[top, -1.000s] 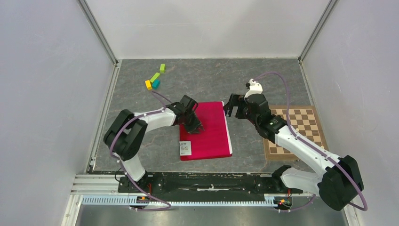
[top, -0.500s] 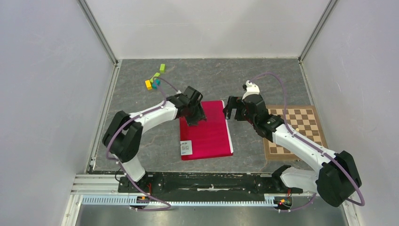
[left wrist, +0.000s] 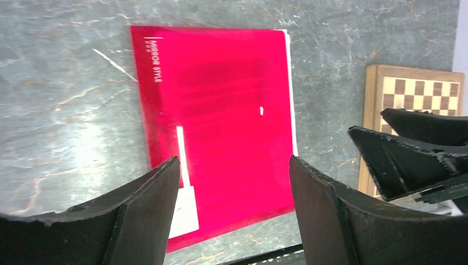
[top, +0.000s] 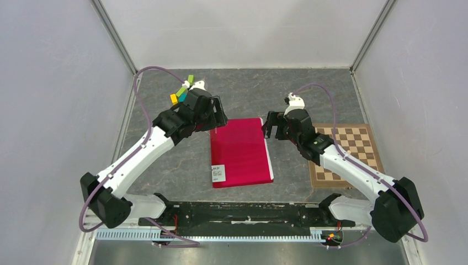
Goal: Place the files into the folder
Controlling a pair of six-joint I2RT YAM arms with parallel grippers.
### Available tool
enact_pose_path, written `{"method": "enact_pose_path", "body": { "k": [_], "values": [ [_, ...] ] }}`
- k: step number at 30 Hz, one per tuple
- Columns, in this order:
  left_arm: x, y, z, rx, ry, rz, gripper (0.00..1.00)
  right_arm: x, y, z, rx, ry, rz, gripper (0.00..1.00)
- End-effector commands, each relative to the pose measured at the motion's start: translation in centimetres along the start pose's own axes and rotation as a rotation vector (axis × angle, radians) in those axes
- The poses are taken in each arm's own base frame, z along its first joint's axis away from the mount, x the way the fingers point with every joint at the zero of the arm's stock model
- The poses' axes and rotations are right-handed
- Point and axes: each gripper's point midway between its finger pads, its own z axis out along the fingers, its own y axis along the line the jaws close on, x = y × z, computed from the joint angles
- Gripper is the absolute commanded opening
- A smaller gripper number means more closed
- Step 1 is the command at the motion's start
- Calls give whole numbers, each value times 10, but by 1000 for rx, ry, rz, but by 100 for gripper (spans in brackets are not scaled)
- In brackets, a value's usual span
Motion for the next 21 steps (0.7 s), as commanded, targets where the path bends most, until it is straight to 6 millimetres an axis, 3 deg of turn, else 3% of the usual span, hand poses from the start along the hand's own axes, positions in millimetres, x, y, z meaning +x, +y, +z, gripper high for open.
{"method": "enact_pose_path", "body": {
  "k": [1,7,21],
  "values": [
    [-13,34,-23,-121,-82,122,79,-38,12,-10,-29,-99,5,98],
    [-8,45,-27,-130,-100,144,80,-40,8,-15,-12,-106,-5,98],
    [-3,45,-25,-112,-100,139,82,-39,7,-16,-8,-103,-15,98]
  ]
}}
